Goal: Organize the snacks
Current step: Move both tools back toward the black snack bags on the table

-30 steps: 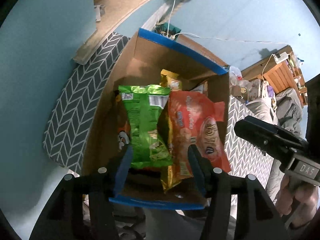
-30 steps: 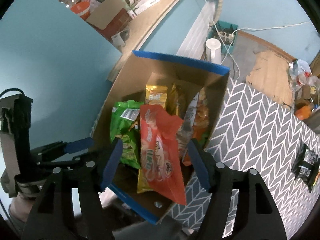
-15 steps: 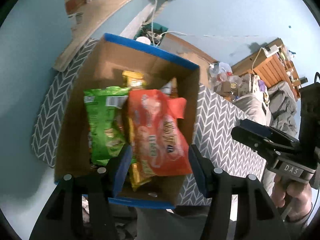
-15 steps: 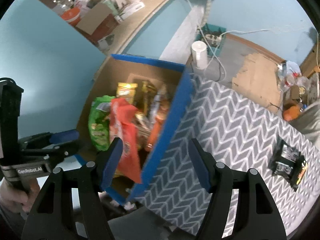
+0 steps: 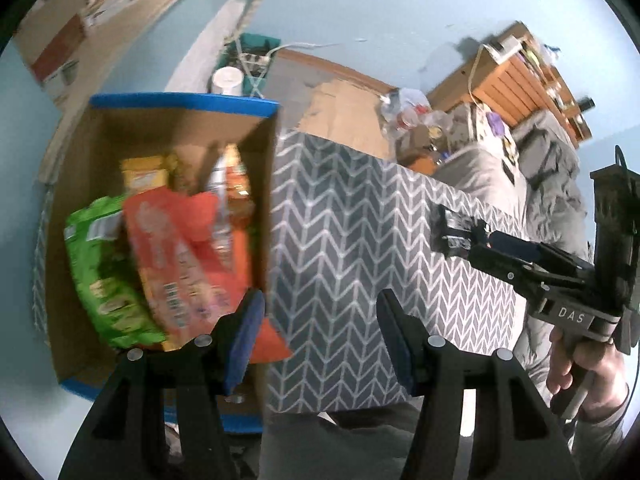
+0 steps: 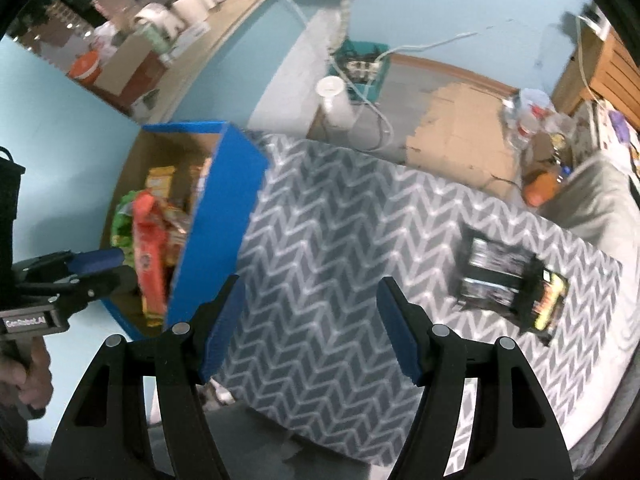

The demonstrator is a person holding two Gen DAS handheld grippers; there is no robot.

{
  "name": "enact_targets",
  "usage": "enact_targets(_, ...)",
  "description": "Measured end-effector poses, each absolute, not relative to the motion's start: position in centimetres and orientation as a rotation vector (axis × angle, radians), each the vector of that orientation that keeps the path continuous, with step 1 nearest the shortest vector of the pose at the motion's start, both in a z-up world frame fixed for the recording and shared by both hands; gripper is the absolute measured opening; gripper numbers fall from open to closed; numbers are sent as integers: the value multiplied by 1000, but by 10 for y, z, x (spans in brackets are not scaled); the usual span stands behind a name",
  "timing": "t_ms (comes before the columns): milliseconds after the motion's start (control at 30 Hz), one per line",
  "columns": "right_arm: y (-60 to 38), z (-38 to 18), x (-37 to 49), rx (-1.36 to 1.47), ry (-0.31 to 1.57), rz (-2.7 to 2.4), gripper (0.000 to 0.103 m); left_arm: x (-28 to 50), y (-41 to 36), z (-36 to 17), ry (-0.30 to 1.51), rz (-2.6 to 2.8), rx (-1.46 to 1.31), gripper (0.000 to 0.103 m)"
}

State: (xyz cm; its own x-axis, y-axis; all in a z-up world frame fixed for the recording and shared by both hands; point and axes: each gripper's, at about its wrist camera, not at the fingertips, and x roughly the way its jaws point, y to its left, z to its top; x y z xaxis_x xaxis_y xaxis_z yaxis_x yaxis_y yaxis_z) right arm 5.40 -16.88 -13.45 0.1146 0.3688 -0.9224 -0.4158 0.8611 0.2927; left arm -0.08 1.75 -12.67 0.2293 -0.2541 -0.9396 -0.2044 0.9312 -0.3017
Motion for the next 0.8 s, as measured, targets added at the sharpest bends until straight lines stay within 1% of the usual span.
enact_targets(133,-197,-134,59,-21,1334,541,69,12,-11,-128,1366,-80,-355,60)
enact_targets(267,-225,-137,65,2,1337,509,71,22,-35,-131,1381,-115,-316,61)
enact_targets(333,-238,-140,67,7,1339,497,71,28,-50,-133,1384,-134,-294,64)
enact_targets(567,-284,-154,82,22,1355,451,71,46,-92,-143,1408,-179,-246,65)
enact_targets(667,-303,-160,90,32,1365,441,71,53,-110,-149,1417,-197,-236,70)
enact_targets(800,-328,-172,103,45,1375,439,71,67,-135,-157,1429,-219,-211,71)
